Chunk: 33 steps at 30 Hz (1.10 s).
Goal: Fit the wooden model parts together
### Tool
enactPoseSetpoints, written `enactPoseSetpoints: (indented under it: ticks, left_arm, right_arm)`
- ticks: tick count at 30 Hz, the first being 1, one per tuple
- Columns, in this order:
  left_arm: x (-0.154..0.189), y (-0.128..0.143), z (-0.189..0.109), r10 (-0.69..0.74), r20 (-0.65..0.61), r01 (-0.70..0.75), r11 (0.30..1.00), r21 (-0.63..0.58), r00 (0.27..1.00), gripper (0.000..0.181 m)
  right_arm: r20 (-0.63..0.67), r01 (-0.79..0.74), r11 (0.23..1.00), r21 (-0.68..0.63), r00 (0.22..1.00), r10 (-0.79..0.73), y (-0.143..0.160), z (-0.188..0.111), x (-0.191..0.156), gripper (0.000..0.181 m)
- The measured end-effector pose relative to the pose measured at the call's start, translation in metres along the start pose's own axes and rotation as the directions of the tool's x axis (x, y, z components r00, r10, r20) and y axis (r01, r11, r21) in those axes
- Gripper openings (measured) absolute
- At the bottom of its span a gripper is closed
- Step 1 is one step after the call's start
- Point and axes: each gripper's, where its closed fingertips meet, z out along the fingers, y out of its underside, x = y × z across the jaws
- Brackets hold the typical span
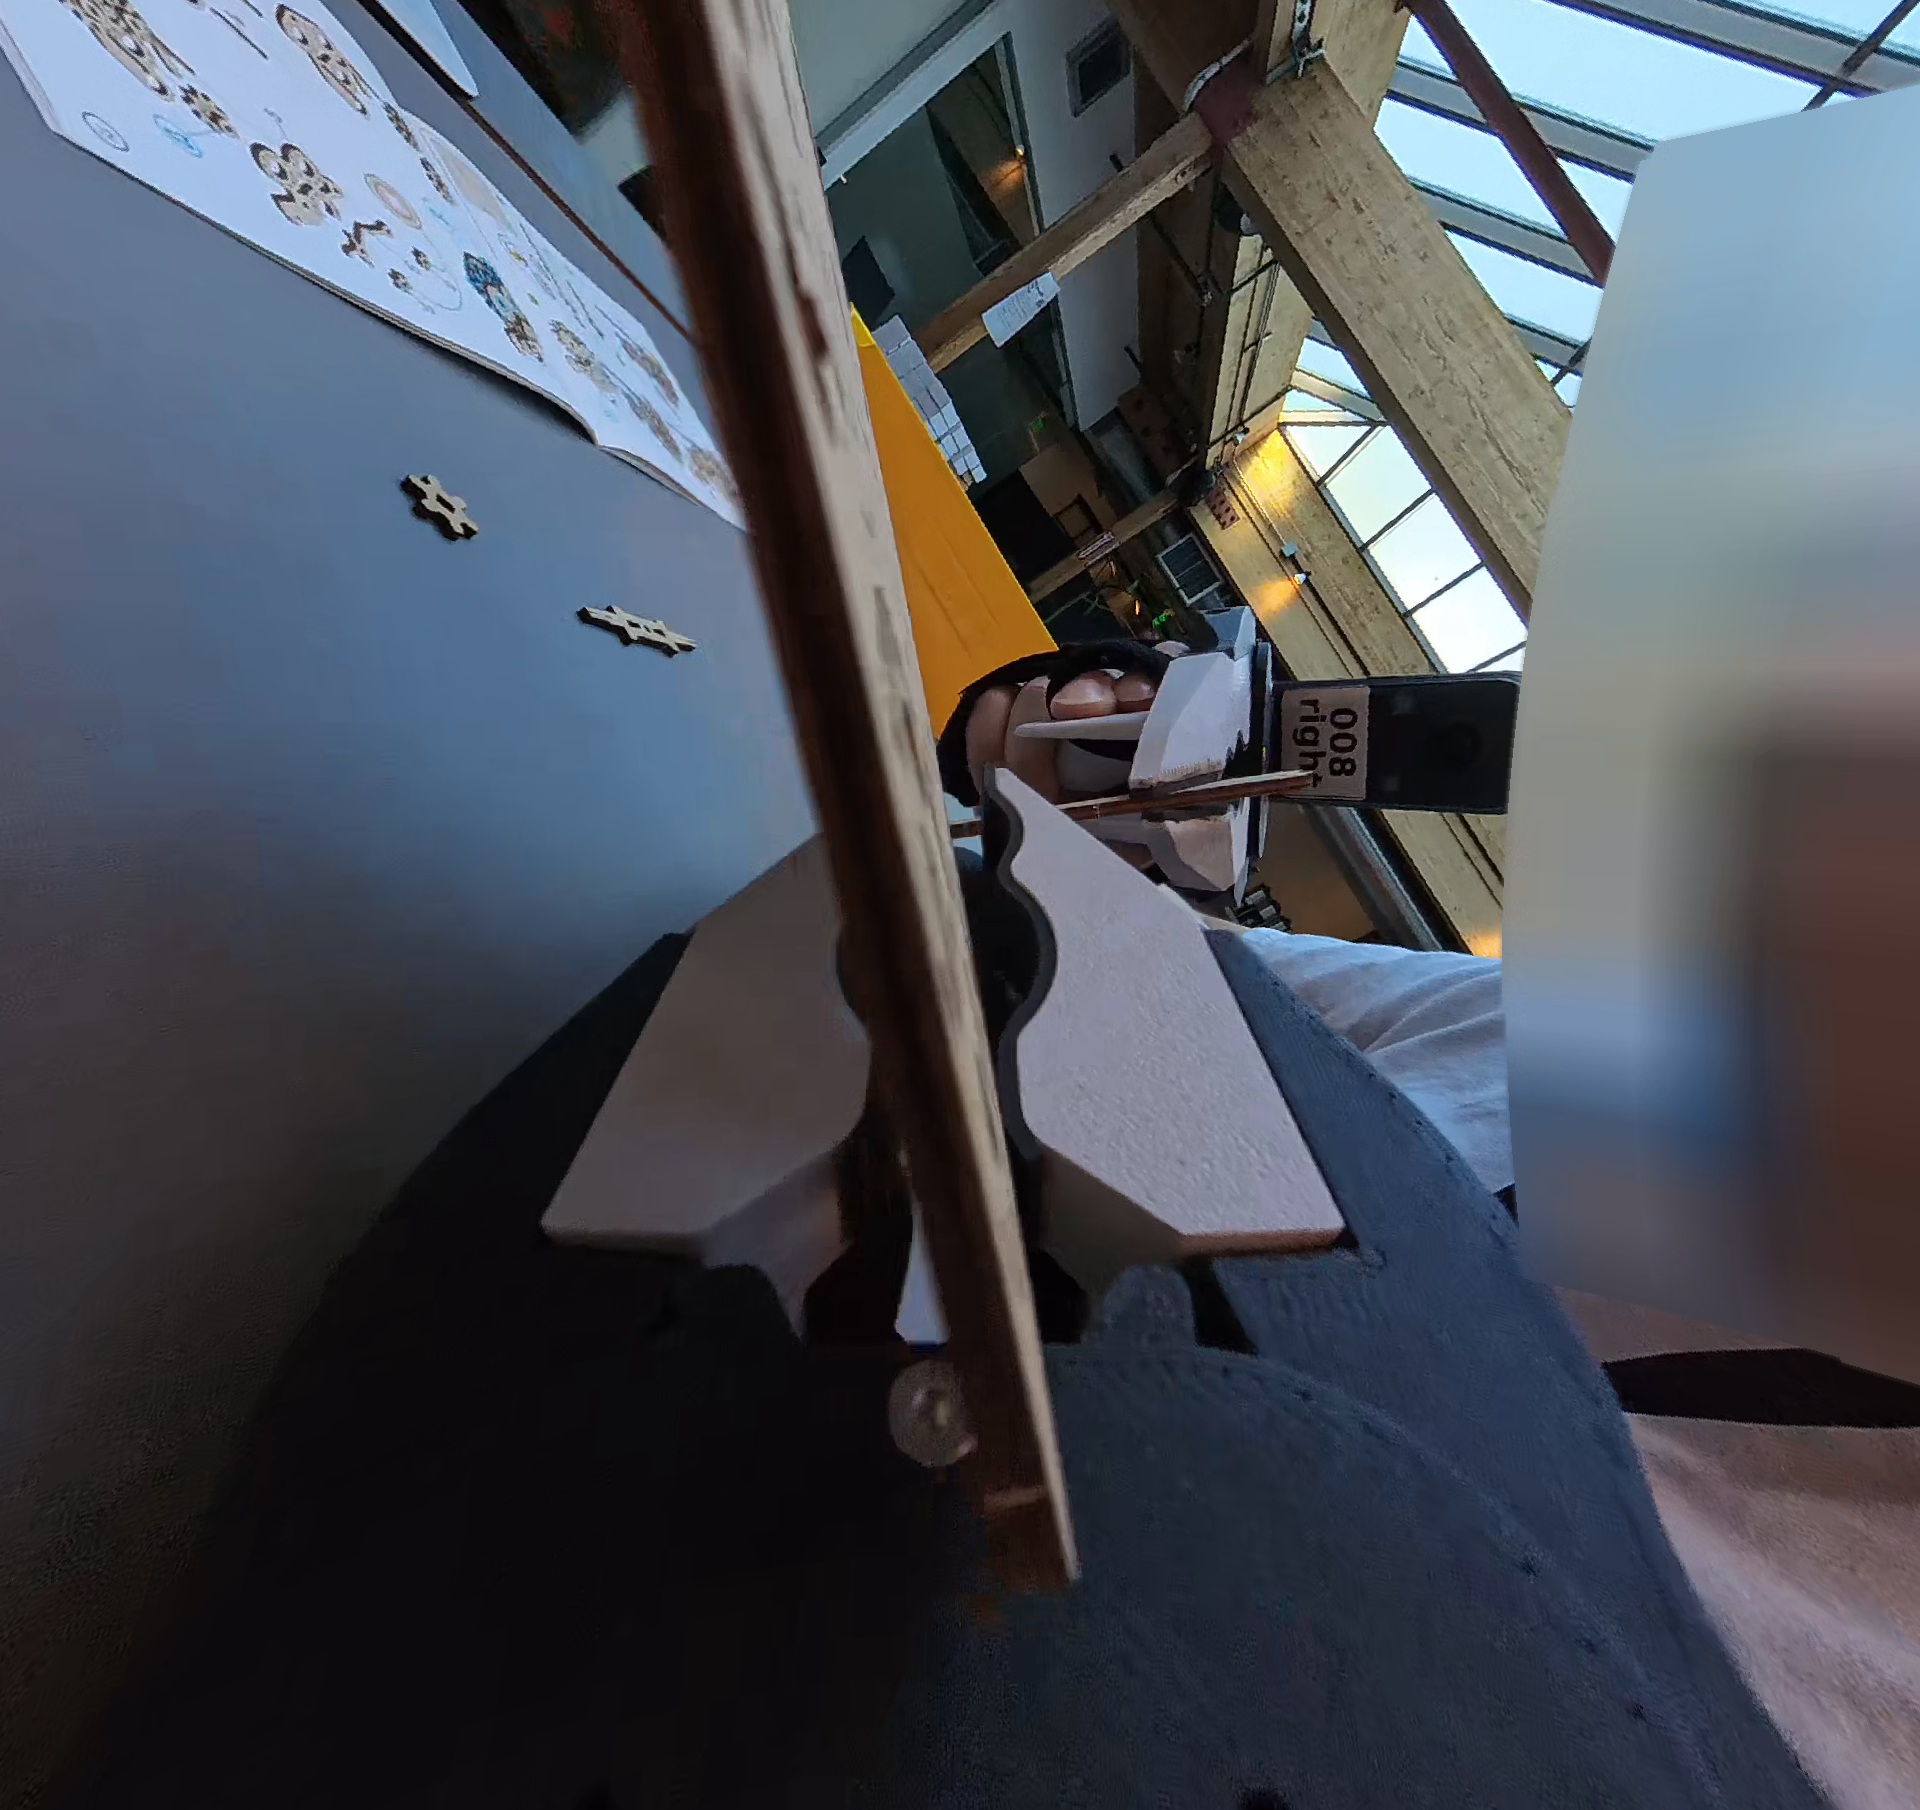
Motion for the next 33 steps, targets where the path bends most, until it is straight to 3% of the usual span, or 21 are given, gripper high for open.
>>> enactPoseSetpoints:
  ticks: [2,14,23,30,33]
  left_arm:
    - [-0.001,0.000,0.001,0.000,0.004,0.000,1.000,-0.004,1.000,0.000]
    - [-0.006,0.002,0.004,0.063,0.072,-0.062,0.998,-0.013,0.995,0.000]
    - [-0.004,0.001,0.003,0.056,0.057,-0.055,0.998,-0.004,0.997,0.000]
    - [-0.005,-0.002,-0.001,0.033,0.052,-0.035,0.999,0.020,0.998,0.000]
    - [-0.005,0.003,0.003,0.076,0.077,-0.075,0.997,-0.011,0.994,0.000]
  right_arm:
    - [0.007,-0.002,1.000,0.011,1.000,0.002,-0.001,0.000,-0.001,0.001]
    - [-0.001,0.037,0.999,-0.026,0.999,-0.037,0.002,0.003,-0.002,0.001]
    - [0.036,-0.076,0.997,0.014,0.997,0.075,0.002,-0.002,0.005,0.001]
    - [0.004,0.083,0.996,-0.030,0.997,-0.083,0.000,0.005,-0.005,0.001]
    - [0.024,0.046,0.998,-0.041,0.999,-0.045,-0.001,0.008,-0.001,0.001]
